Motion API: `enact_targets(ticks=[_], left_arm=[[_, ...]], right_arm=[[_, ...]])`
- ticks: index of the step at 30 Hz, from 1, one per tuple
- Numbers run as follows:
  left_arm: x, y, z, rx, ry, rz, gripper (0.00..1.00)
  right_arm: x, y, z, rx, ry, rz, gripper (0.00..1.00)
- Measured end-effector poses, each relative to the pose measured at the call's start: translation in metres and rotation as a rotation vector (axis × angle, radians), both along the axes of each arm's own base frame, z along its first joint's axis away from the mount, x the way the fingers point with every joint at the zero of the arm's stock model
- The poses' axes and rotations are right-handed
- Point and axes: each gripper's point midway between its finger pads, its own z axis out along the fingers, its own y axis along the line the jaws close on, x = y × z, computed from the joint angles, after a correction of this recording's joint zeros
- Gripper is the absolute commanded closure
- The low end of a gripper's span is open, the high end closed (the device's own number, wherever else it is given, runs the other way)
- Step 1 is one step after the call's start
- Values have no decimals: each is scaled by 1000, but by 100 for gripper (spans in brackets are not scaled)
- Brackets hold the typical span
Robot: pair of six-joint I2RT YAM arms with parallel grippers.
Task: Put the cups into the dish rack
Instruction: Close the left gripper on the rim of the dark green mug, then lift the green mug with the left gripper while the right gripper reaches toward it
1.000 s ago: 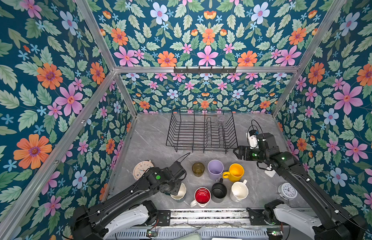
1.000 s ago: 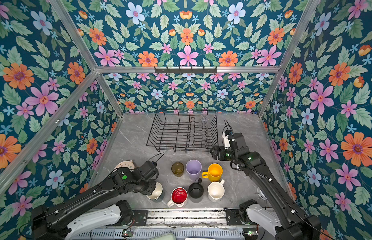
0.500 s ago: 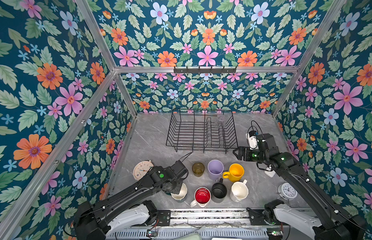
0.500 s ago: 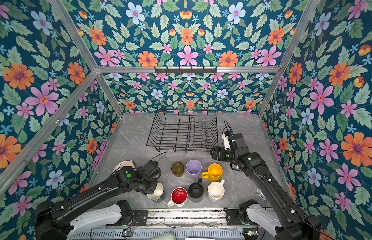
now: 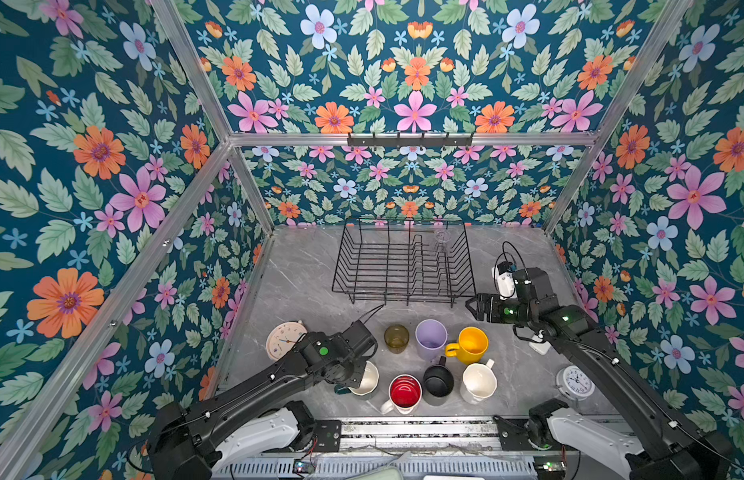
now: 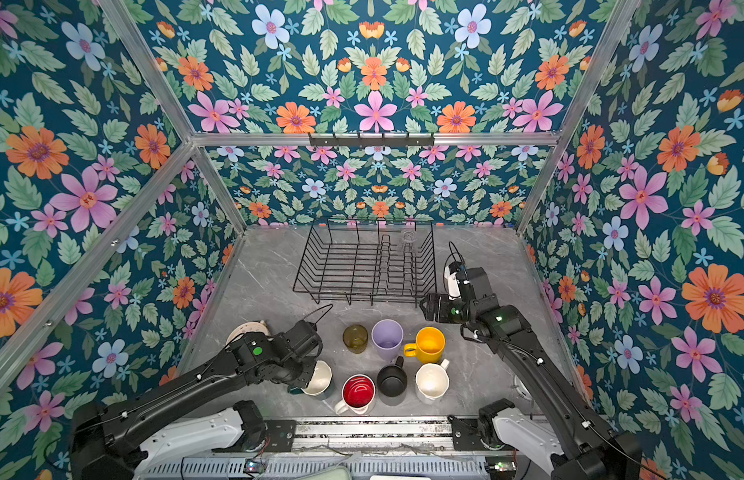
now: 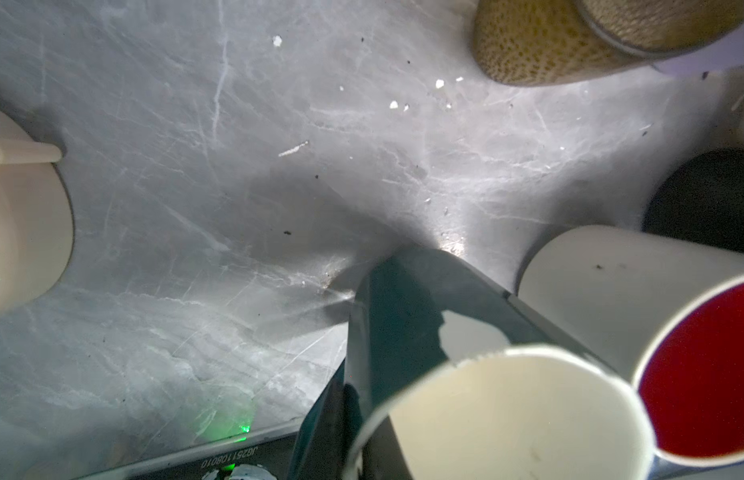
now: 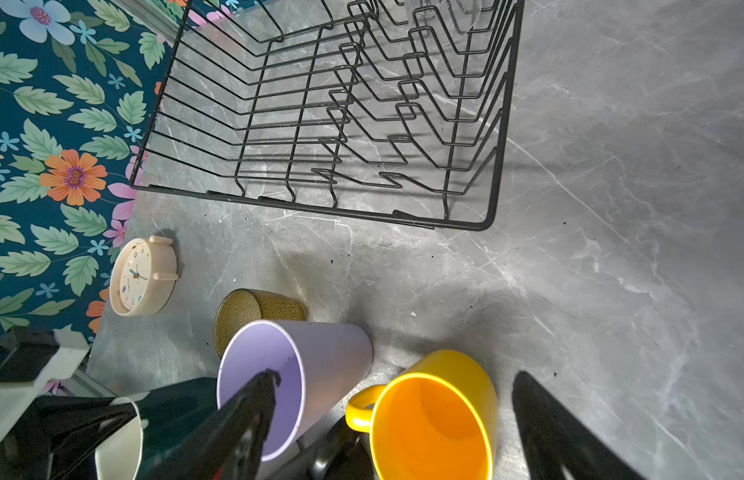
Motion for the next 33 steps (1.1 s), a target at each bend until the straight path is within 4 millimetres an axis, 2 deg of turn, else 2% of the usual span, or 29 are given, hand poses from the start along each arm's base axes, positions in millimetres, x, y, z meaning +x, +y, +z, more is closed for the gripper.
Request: enact_targets(ticks=[6, 14, 21, 28, 33], left_arm=[[3, 0, 16, -29, -38, 18, 100], [20, -3, 89, -182, -221, 52, 100], [32, -3, 134, -254, -351, 57, 100], [55, -23, 168, -360, -490, 41, 100], [80, -38, 182, -440, -535, 63, 100]], right_arm=[[0, 1, 0, 6, 1, 0, 11], [2, 4, 7, 24, -19, 7, 11], [0, 10, 19, 67, -50, 34, 11], [-2, 22, 40, 158, -109, 71, 10], [-3, 36, 49, 259, -119, 116, 10]])
